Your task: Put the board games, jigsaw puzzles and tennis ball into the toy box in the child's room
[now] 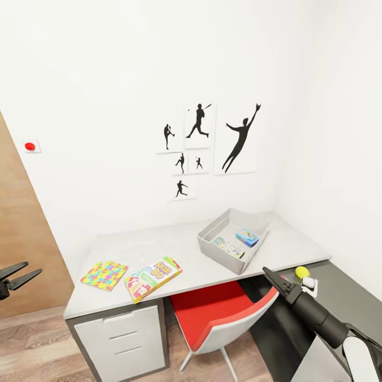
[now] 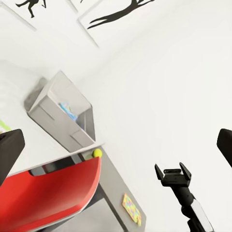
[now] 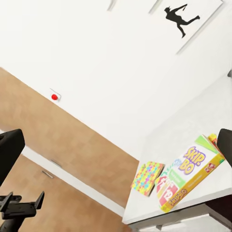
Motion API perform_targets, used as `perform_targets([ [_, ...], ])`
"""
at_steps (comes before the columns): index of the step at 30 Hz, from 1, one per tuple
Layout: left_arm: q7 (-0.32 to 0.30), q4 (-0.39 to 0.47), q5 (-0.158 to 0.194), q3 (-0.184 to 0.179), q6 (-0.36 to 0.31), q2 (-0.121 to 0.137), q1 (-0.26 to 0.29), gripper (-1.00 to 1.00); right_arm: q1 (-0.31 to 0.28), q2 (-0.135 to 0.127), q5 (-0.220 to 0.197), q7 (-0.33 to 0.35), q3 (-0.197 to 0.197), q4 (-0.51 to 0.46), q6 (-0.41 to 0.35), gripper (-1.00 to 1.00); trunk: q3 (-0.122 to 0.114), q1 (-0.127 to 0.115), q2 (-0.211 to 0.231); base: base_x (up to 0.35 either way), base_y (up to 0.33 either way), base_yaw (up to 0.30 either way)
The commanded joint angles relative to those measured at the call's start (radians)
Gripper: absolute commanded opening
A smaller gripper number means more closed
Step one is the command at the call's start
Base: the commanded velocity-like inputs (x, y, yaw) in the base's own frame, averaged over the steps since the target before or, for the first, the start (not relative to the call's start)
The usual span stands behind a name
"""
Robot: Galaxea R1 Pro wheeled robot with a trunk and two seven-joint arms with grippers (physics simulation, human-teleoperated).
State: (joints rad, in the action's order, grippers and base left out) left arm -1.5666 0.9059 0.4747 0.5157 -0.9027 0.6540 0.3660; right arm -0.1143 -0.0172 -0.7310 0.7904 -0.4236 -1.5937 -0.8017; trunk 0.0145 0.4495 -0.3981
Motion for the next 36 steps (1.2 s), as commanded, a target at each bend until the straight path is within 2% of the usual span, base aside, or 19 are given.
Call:
perform_targets([
  [1, -0.004, 0.000, -0.001, 0.000, -0.010, 0.000, 0.001, 1.00, -0.001, 0.000, 0.000, 0.001, -0.001, 0.000, -0.005, 1.00, 0.003, 0.000, -0.002, -0.052, 0.177, 0.041],
  [36, -0.004, 0.000, -0.003, 0.000, -0.010, -0.005, 0.001, 1.00, -0.001, -0.001, 0.005, 0.000, 0.000, 0.001, -0.004, 1.00, 0.060, 0.000, -0.002, -0.013, 0.270, 0.108],
])
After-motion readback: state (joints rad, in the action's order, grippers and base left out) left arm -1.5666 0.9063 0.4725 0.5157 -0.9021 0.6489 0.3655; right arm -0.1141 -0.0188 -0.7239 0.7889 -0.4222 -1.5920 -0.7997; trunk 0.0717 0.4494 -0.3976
